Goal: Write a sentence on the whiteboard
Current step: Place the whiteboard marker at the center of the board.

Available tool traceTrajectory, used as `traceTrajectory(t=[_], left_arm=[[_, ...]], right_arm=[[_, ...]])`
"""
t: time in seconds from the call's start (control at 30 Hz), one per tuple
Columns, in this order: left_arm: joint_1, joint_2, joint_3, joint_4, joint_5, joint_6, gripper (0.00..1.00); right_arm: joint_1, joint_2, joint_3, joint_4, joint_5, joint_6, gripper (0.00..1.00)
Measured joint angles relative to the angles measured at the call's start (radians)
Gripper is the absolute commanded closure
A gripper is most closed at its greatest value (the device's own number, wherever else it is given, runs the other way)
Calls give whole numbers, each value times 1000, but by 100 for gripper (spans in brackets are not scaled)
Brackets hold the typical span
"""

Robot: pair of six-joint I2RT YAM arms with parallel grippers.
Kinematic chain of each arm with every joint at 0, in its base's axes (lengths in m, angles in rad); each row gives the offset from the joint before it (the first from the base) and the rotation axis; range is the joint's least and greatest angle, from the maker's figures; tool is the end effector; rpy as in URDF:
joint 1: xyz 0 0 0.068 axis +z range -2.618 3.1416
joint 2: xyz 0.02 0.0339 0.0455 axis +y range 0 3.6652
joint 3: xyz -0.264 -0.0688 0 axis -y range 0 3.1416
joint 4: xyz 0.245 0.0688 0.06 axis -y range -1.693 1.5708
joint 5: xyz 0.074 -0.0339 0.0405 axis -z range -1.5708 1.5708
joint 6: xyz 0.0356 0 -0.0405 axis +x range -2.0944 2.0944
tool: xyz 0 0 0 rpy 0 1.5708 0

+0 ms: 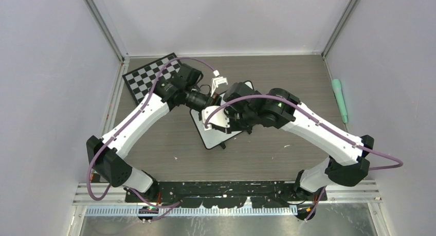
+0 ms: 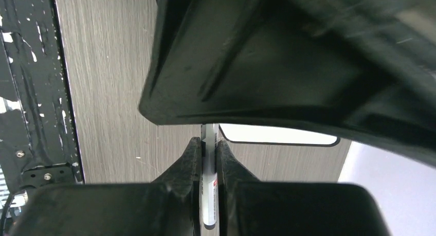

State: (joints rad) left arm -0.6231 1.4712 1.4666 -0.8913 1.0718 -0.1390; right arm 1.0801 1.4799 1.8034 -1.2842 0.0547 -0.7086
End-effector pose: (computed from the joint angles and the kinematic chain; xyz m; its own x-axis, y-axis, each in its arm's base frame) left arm 0.2221 -0.1981 0.3640 -0.7283 0.4417 -0.5238 0.6299 0.1309 -0.7655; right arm 0.1299 0.2390 0.4214 0.2703 -0.8731 -0.4059 -0.9088 -0.0922 -0.4069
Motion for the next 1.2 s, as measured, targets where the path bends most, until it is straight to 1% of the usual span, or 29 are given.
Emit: traceTrajectory(t=[0.1,0.17,0.27,0.37,0.43,0.53,0.67,0.7,0.83,0.97,1.1,1.2], left_arm=[[34,1,42,-26,-18,27,46],[79,6,86,-66,-26,61,37],[156,23,154,-155,-33,144,21],[213,23,159,-207,-47,188,5],[249,18,153,-205,-66,192,0],[290,-6,137,-172,-116,165,0],[324,-48,124,-121,-203,134,0],[333,-60,123,-110,-230,123,0],[374,-89,122,-100,-303,113,0],[455,-109,97,-100,-388,114,0],[539,-114,47,-105,-431,137,0],[602,-114,-3,-114,-451,170,0]], right_arm=[[-29,-28,-65,22,-7,0,100],[-71,-48,-96,22,-22,4,100],[-171,-97,-133,26,-57,19,100],[-256,-165,-169,26,-93,47,100],[-311,-214,-193,28,-131,80,100],[-398,-266,-229,45,-173,144,100],[-576,-262,-260,88,-230,249,100],[-648,-245,-269,104,-258,280,100],[-871,-164,-320,162,-311,352,100],[-1059,-82,-418,232,-332,391,100],[-1200,14,-497,303,-333,410,100],[-1265,89,-535,364,-324,421,100]])
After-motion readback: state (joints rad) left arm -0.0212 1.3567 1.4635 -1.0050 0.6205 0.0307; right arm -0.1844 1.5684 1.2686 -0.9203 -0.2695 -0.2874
